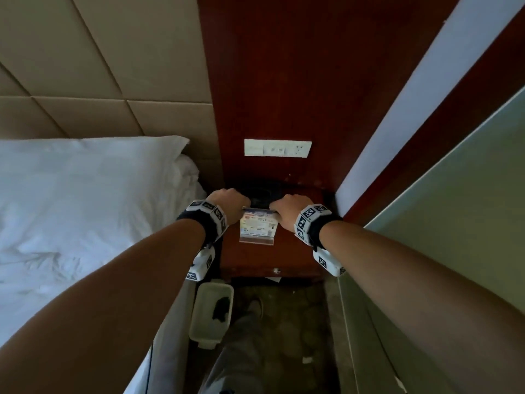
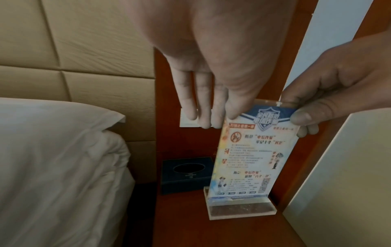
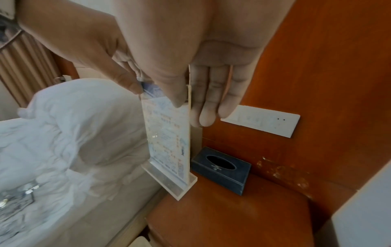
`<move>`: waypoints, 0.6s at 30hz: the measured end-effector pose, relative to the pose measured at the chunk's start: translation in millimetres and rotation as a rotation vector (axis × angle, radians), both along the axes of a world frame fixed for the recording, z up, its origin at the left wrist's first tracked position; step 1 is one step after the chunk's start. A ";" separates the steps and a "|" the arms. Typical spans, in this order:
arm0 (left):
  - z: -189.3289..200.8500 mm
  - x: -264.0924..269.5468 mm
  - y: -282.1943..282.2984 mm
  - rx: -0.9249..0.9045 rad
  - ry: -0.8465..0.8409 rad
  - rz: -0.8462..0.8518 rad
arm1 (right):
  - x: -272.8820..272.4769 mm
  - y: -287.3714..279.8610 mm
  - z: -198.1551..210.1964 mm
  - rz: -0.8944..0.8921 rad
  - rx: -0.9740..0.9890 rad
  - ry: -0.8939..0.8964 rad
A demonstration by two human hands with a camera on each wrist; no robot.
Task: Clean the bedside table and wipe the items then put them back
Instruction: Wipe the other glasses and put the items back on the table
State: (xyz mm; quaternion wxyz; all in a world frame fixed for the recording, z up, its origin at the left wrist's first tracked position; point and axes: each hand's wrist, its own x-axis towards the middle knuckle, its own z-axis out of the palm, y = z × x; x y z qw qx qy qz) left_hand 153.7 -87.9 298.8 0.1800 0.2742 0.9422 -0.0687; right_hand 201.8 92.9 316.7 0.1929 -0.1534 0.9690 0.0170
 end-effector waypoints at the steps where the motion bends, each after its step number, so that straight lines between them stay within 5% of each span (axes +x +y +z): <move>1: -5.9 -13.1 11.3 0.003 -0.006 -0.020 | -9.6 10.3 -4.8 -0.023 -0.001 -0.005; 9: -50.4 -112.6 94.8 -0.004 -0.090 -0.162 | -85.7 84.4 -53.4 -0.236 -0.018 -0.094; 18: -102.1 -164.8 151.6 0.046 -0.136 -0.168 | -128.7 139.9 -104.2 -0.385 -0.039 -0.065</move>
